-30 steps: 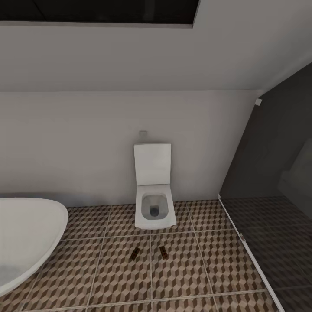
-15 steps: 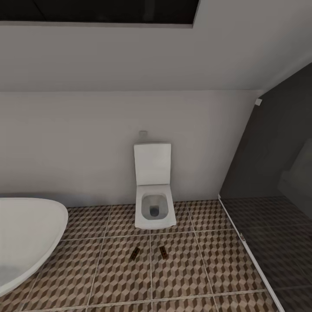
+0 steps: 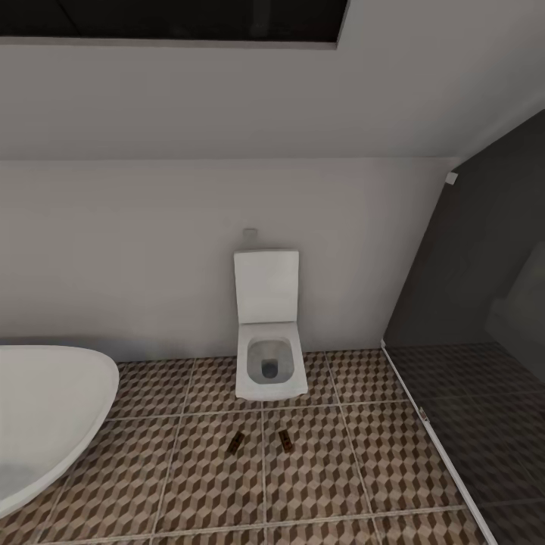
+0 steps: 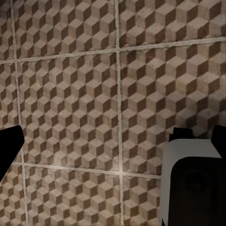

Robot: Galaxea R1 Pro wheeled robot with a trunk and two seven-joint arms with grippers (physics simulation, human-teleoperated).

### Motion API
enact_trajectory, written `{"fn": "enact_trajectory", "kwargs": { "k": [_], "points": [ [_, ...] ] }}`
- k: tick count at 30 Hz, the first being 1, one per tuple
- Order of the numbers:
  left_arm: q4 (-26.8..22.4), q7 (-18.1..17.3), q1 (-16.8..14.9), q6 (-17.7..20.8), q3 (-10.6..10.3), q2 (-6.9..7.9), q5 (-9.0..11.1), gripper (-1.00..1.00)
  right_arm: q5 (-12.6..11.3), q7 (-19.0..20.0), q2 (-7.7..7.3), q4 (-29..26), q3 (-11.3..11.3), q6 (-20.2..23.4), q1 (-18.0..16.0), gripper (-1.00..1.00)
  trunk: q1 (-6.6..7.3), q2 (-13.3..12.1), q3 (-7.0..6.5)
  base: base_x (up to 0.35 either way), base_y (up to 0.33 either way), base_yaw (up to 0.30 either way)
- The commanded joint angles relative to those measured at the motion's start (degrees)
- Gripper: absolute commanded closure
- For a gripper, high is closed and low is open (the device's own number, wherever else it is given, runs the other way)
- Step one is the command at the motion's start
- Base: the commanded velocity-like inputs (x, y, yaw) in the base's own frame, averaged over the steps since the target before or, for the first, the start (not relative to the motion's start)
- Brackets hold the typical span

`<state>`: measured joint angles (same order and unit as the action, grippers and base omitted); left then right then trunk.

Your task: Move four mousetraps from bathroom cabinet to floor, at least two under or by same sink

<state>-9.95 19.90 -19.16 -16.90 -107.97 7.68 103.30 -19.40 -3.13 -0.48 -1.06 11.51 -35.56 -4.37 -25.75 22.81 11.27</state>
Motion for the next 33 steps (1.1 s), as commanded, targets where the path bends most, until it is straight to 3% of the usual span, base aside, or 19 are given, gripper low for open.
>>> {"fn": "enact_trajectory", "kwargs": {
  "k": [1,12,22,33],
  "points": [
    [-0.57,0.46,-0.09,-0.25,-0.49,0.14,0.38,-1.0,-0.24,-0.3,-0.24,0.01,0.53,-0.09,-0.03,-1.0,-0.03,0.11,0.11,0.0,0.0,0.0],
    [-6.26,0.49,1.44,-0.11,-1.19,2.15,0.41,-1.0,-0.54,-0.15,-1.36,0.0,0.53,-0.04,-0.03,-1.0,-0.03,0.11,0.11,0.0,0.0,0.0],
    [-7.42,0.56,5.42,-0.11,-7.04,2.4,0.41,-1.0,-0.59,-0.13,-1.43,0.0,0.59,-0.03,-0.03,-1.0,-0.03,0.11,0.11,0.0,0.0,0.0],
    [-6.53,0.53,7.49,-0.51,-8.28,2.52,0.53,-1.0,-0.61,-0.29,-1.13,0.0,0.7,-0.03,-0.03,-1.0,-0.03,0.11,0.11,0.0,0.0,0.0]
  ]
}}
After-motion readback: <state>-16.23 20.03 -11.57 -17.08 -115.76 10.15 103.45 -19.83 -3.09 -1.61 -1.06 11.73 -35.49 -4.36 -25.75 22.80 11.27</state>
